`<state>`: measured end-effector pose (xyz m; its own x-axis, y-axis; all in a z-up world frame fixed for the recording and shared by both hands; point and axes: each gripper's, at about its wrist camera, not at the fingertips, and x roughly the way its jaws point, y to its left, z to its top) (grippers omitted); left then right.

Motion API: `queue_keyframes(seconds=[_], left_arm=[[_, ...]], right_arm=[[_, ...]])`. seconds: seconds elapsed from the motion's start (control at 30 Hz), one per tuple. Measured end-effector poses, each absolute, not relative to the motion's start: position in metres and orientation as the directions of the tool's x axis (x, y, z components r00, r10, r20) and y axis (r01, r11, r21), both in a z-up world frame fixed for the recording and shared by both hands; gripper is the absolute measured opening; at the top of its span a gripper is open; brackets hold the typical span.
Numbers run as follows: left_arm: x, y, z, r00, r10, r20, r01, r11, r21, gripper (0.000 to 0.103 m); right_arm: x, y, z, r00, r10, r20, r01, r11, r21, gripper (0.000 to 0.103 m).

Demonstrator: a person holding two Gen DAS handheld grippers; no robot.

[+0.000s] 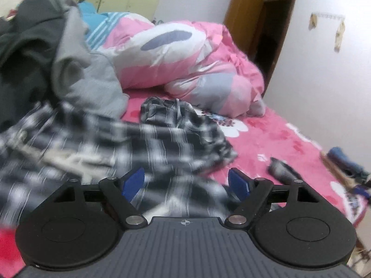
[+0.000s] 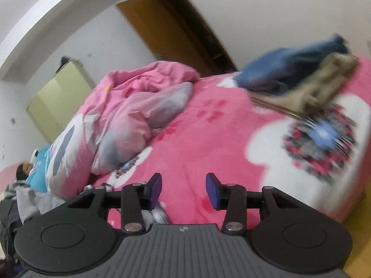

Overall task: Fold clothes
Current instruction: 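Grasp a plaid pant leg with the right tool and pull it straight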

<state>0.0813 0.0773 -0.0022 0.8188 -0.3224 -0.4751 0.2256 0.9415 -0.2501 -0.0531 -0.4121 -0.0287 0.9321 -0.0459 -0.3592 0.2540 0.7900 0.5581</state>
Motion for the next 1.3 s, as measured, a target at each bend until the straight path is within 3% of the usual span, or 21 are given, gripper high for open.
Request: queue_keyframes(seconds=[0.1, 0.27, 0.33, 0.43, 0.6, 0.67, 0.7, 0.73, 0.8, 0.83, 1.0, 1.17, 1.27, 1.3], left_arm=[[0.136, 0.066, -0.010, 0.819, -0.286, -0.497, 0.196, 0.954, -0.225, 0.080], [0.212, 0.067, -0.033, 0.836, -0.224, -0.502, 0.120, 0.966, -0.230, 0.079], [0.229, 0.072, -0.046, 0.836, -0.202, -0.510, 0.097, 0.969, -0.226, 0.078], [0.241, 0.086, -0.066, 0.825, -0.207, -0.526, 0.077, 0.963, -0.259, 0.078], [0.244, 0.105, -0.080, 0.812, -0.262, -0.521, 0.068, 0.930, -0.362, 0.078], [0.242, 0.108, -0.081, 0.816, -0.273, -0.510, 0.071, 0.922, -0.380, 0.078], [0.241, 0.110, -0.081, 0.818, -0.276, -0.505, 0.071, 0.920, -0.386, 0.078], [0.240, 0.111, -0.081, 0.820, -0.276, -0.500, 0.069, 0.917, -0.393, 0.078], [0.239, 0.114, -0.082, 0.821, -0.283, -0.495, 0.068, 0.911, -0.408, 0.078], [0.238, 0.116, -0.082, 0.820, -0.287, -0.494, 0.067, 0.907, -0.415, 0.078], [0.238, 0.116, -0.082, 0.818, -0.288, -0.498, 0.067, 0.907, -0.415, 0.078], [0.238, 0.117, -0.083, 0.815, -0.291, -0.500, 0.068, 0.906, -0.417, 0.078], [0.238, 0.116, -0.082, 0.814, -0.284, -0.506, 0.071, 0.914, -0.399, 0.079], [0.238, 0.117, -0.083, 0.814, -0.287, -0.506, 0.071, 0.912, -0.403, 0.079]], right_arm=[[0.008, -0.390, -0.007, 0.931, 0.066, -0.359, 0.139, 0.845, 0.517, 0.046], [0.143, -0.323, 0.027, 0.847, 0.326, -0.419, -0.122, 0.887, 0.445, 0.059], [0.203, -0.290, 0.030, 0.780, 0.417, -0.466, -0.225, 0.882, 0.413, 0.071], [0.283, -0.251, 0.016, 0.727, 0.453, -0.515, -0.293, 0.884, 0.363, 0.074], [0.397, -0.219, -0.029, 0.686, 0.426, -0.590, -0.242, 0.898, 0.366, 0.073], [0.427, -0.212, -0.049, 0.651, 0.412, -0.638, -0.206, 0.904, 0.374, 0.070], [0.437, -0.208, -0.059, 0.610, 0.434, -0.663, -0.200, 0.894, 0.401, 0.057], [0.448, -0.204, -0.068, 0.568, 0.455, -0.686, -0.192, 0.884, 0.427, 0.034], [0.446, -0.190, -0.072, 0.530, 0.513, -0.675, -0.229, 0.853, 0.468, 0.007], [0.436, -0.178, -0.067, 0.517, 0.548, -0.658, -0.282, 0.834, 0.473, 0.006], [0.344, -0.105, -0.023, 0.406, 0.735, -0.543, -0.664, 0.646, 0.377, 0.005], [0.269, -0.086, 0.000, 0.271, 0.768, -0.581, -0.873, 0.450, 0.188, 0.008], [0.260, -0.107, 0.012, 0.204, 0.802, -0.561, -0.893, 0.388, 0.229, 0.015], [0.267, -0.118, 0.016, 0.206, 0.823, -0.529, -0.878, 0.394, 0.271, 0.027]])
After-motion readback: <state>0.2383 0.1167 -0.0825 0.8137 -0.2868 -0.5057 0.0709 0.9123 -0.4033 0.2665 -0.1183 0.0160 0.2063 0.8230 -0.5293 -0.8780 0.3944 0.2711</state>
